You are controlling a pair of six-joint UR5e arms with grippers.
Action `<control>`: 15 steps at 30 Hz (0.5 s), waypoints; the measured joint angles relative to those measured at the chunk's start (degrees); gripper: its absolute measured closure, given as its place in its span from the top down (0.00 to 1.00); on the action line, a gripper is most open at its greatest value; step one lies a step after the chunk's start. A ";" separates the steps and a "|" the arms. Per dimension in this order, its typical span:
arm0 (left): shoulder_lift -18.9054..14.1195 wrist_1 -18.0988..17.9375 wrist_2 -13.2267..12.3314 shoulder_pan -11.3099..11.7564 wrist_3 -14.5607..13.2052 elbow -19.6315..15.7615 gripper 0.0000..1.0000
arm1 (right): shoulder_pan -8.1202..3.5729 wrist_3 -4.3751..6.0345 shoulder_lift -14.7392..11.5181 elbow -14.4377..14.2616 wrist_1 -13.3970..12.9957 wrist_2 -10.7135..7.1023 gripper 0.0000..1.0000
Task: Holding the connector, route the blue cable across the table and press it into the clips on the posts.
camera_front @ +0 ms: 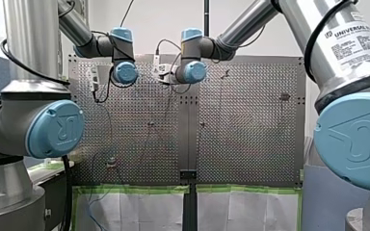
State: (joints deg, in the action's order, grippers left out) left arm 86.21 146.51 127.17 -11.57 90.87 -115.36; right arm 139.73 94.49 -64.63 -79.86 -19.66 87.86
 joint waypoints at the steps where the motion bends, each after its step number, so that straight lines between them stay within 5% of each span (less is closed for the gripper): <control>1: 0.41 0.06 -0.47 0.22 0.06 0.41 0.00 | 0.00 0.01 0.38 0.40 0.12 -0.02 0.00; 15: 3.05 0.66 -5.16 3.23 1.04 3.84 0.00 | 0.09 1.22 5.25 7.20 2.45 -0.60 0.00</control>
State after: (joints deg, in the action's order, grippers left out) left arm 89.26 147.17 122.00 -8.34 91.91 -111.51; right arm 139.82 95.71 -59.39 -72.66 -17.21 87.26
